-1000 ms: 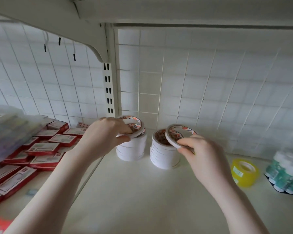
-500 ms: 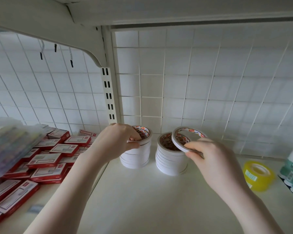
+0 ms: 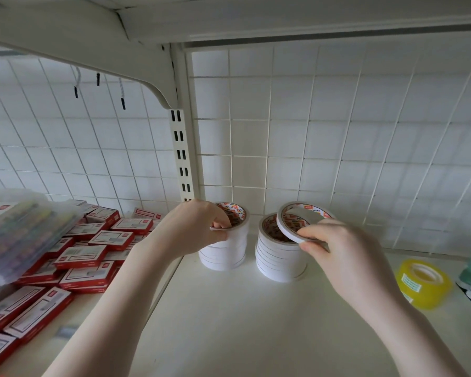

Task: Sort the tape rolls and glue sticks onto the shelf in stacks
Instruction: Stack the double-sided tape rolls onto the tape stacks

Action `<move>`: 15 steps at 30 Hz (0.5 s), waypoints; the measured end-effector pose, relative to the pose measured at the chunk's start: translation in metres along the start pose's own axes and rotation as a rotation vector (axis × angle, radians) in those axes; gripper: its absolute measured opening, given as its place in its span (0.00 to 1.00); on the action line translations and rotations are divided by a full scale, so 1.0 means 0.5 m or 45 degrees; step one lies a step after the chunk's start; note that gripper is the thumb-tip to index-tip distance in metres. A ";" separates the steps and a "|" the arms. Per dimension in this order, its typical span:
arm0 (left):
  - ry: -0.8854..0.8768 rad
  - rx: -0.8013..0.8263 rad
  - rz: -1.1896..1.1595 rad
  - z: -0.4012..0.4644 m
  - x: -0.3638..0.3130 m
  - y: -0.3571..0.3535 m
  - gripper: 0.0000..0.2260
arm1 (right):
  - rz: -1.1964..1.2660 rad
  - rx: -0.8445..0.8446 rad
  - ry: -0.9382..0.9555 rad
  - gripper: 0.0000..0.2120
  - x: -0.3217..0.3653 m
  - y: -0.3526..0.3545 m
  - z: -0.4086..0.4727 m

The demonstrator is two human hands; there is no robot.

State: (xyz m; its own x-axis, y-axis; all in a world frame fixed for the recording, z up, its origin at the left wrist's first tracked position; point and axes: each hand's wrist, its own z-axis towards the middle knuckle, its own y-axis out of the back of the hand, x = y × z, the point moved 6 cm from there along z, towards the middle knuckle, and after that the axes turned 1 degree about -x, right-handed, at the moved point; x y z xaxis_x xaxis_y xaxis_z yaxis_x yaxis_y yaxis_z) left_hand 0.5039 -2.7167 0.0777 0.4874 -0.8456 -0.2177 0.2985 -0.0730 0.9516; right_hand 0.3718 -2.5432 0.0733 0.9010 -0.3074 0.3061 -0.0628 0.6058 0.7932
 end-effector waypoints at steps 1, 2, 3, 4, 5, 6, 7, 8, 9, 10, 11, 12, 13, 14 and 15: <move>0.003 0.003 0.005 0.000 0.000 -0.001 0.05 | -0.004 0.012 0.013 0.04 0.003 -0.002 0.004; 0.004 0.009 0.006 0.000 0.001 -0.002 0.05 | -0.005 0.021 0.026 0.04 0.005 -0.003 0.008; 0.002 0.016 0.003 0.001 0.001 -0.003 0.05 | 0.001 0.028 0.036 0.04 0.007 -0.005 0.013; 0.003 0.022 -0.003 0.001 0.002 -0.004 0.05 | 0.013 0.037 0.045 0.04 0.009 -0.007 0.018; 0.007 0.025 -0.010 0.002 0.003 -0.004 0.05 | 0.030 0.053 0.052 0.04 0.011 -0.011 0.022; 0.010 0.025 -0.017 0.002 0.004 -0.004 0.05 | 0.045 0.073 0.056 0.04 0.013 -0.016 0.025; 0.009 0.020 -0.019 0.003 0.004 -0.003 0.05 | 0.057 0.093 0.057 0.04 0.014 -0.021 0.027; 0.004 0.011 -0.013 0.001 0.003 -0.003 0.05 | 0.065 0.113 0.056 0.03 0.015 -0.026 0.029; -0.004 -0.002 -0.002 -0.001 0.002 -0.002 0.05 | 0.071 0.132 0.054 0.03 0.014 -0.030 0.030; -0.017 -0.020 0.012 -0.005 -0.001 -0.001 0.06 | 0.077 0.144 0.055 0.02 0.014 -0.032 0.031; -0.029 -0.043 0.019 -0.009 -0.003 0.001 0.07 | 0.083 0.157 0.053 0.02 0.013 -0.035 0.032; -0.037 -0.067 0.014 -0.014 -0.005 0.002 0.08 | 0.089 0.169 0.053 0.02 0.012 -0.036 0.033; -0.042 -0.095 0.002 -0.020 -0.007 0.005 0.10 | 0.093 0.178 0.053 0.02 0.012 -0.038 0.034; -0.050 -0.123 -0.001 -0.025 -0.008 0.007 0.12 | 0.094 0.181 0.056 0.03 0.011 -0.038 0.035; -0.063 -0.151 0.003 -0.030 -0.008 0.008 0.14 | 0.095 0.181 0.058 0.02 0.011 -0.039 0.036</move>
State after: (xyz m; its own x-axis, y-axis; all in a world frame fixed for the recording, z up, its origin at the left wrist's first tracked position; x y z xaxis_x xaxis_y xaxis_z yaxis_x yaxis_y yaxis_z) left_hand 0.5153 -2.7056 0.0794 0.4478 -0.8711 -0.2014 0.3937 -0.0101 0.9192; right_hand 0.3704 -2.5701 0.0693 0.9100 -0.2296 0.3453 -0.1877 0.5145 0.8367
